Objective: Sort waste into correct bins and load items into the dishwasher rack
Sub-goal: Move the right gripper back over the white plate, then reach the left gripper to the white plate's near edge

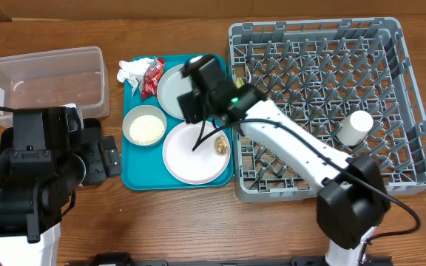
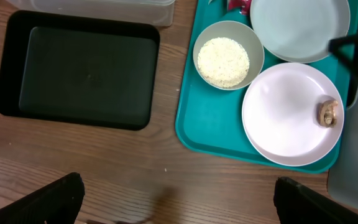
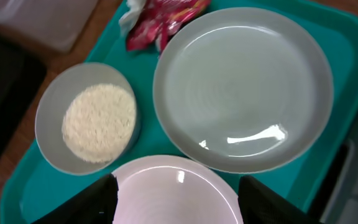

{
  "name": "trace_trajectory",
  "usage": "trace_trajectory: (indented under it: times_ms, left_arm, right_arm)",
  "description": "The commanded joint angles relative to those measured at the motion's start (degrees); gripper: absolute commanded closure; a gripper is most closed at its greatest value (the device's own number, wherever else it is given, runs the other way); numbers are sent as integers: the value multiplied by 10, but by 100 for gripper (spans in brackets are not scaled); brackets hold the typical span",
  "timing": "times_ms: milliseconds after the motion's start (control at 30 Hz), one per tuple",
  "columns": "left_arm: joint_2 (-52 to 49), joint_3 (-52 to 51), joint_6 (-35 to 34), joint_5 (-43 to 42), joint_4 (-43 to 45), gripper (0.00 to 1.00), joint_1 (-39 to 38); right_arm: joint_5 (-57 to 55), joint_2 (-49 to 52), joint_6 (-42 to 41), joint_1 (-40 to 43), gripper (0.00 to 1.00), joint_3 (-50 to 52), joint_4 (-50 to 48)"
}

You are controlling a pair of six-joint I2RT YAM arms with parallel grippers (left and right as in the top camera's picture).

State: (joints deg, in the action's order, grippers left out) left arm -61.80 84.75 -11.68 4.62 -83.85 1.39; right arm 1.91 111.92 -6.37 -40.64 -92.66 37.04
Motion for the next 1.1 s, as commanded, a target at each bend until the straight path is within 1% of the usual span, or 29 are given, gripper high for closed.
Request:
trace_trajectory:
  times_ms: [0, 100, 200, 267, 333, 433, 567, 600, 667, 733, 833, 867, 933, 1000, 1067]
  left_arm:
    - [-1, 9, -3, 7, 1, 0, 1]
    - [-1, 9, -3, 7, 1, 0, 1]
    - [-1, 9, -3, 7, 1, 0, 1]
    - [-1, 9, -3, 7, 1, 0, 1]
    - [-1, 9, -3, 7, 1, 0, 1]
    - [-1, 9, -3, 7, 1, 0, 1]
    - [-1, 9, -3, 7, 1, 0, 1]
    - [-1, 9, -3, 7, 1, 0, 1]
    - [-1, 9, -3, 7, 1, 0, 1]
    - [-1, 9, -3, 7, 1, 0, 1]
    - [-1, 9, -3, 7, 1, 0, 1]
    - [-1, 9, -3, 7, 1, 0, 1]
    - [-1, 9, -3, 7, 1, 0, 1]
    - [-1, 9, -3, 7, 1, 0, 1]
    - [-1, 9, -3, 7, 1, 0, 1]
  right_arm:
    - [8, 26, 112, -6, 34, -3, -19]
    - [8, 59, 181, -6, 35, -3, -53]
    - [8, 75, 226, -6, 35, -3, -78]
    - [8, 78, 245, -6, 35, -3, -94]
    - [7, 78, 245, -5, 35, -3, -102]
    - [7, 78, 209, -4, 35, -3, -70]
    - [8, 72, 118, -14, 35, -6, 19]
    - [8, 70, 108, -17, 35, -8, 34]
    - [15, 62, 92, -27, 34, -8, 63]
    - [45, 54, 91, -39, 34, -8, 78]
    - [47, 53, 76, -51, 32, -8, 97]
    - [65, 53, 63, -56, 32, -8, 114]
    - [91, 53, 60, -63, 32, -8, 130]
    - [76, 53, 32, -66, 32, -8, 137]
    - [93, 53, 31, -66, 32, -8, 140]
